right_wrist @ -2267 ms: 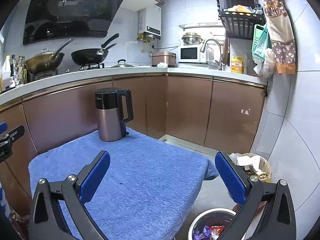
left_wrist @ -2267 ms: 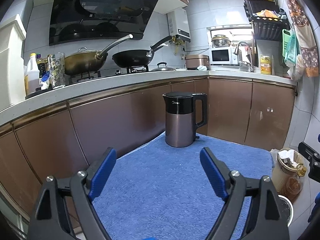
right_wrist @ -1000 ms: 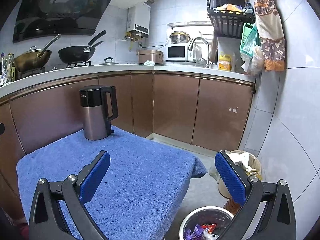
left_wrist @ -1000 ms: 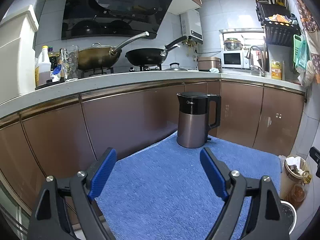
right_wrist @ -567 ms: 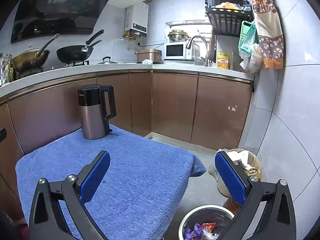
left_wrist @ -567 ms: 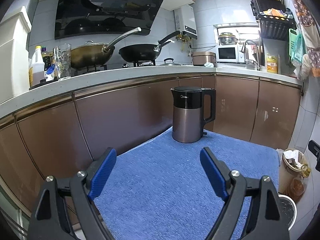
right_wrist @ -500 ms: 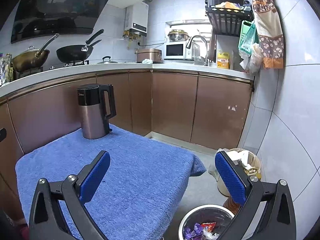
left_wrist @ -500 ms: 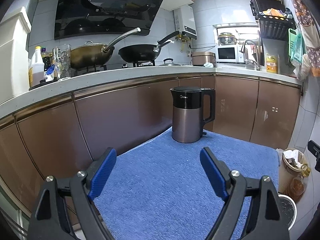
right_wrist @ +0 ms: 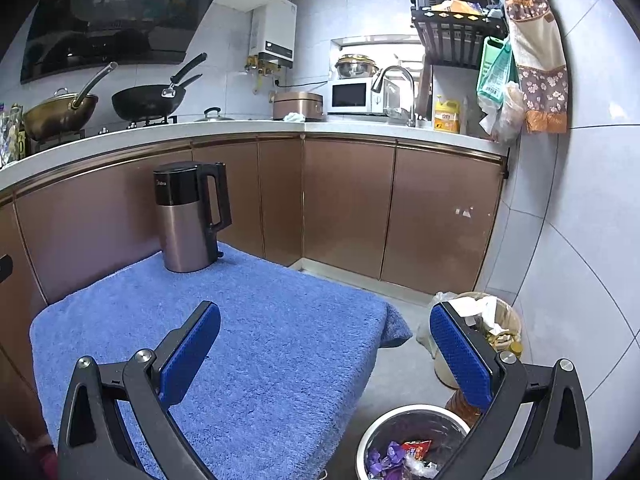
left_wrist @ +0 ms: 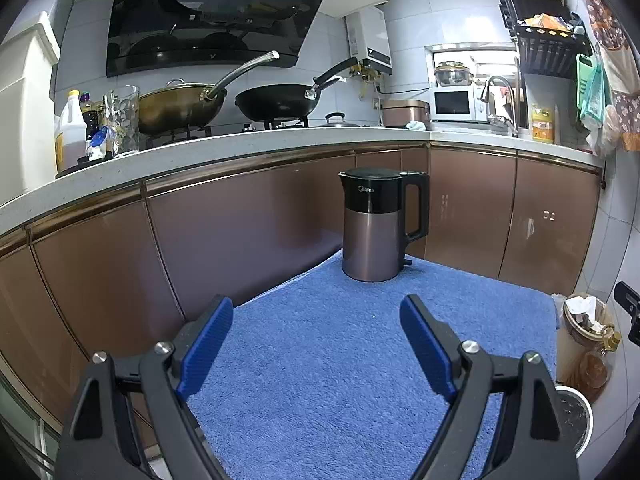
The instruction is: Collect trash
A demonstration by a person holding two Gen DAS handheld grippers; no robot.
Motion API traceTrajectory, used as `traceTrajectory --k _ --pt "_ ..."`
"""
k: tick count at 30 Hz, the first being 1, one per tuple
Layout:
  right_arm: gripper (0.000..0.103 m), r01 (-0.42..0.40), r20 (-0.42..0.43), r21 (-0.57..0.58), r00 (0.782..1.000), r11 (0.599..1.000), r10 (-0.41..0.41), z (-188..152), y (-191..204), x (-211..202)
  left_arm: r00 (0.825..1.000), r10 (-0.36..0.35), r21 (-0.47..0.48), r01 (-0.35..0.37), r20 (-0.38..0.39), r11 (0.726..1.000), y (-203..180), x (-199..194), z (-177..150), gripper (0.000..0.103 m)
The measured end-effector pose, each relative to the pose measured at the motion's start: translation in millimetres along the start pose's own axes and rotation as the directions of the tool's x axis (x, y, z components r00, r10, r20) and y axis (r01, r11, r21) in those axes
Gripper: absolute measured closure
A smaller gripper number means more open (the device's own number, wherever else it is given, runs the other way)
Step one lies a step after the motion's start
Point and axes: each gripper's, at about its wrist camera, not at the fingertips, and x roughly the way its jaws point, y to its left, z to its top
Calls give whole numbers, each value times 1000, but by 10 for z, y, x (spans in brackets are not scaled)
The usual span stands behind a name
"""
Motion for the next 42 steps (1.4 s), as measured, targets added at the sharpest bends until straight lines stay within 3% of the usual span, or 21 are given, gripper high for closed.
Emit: traceTrajectory --k 42 --pt "0 32 28 -2 999 999 -32 42 5 -131 1000 7 -21 -6 23 1000 89 -89 -67 18"
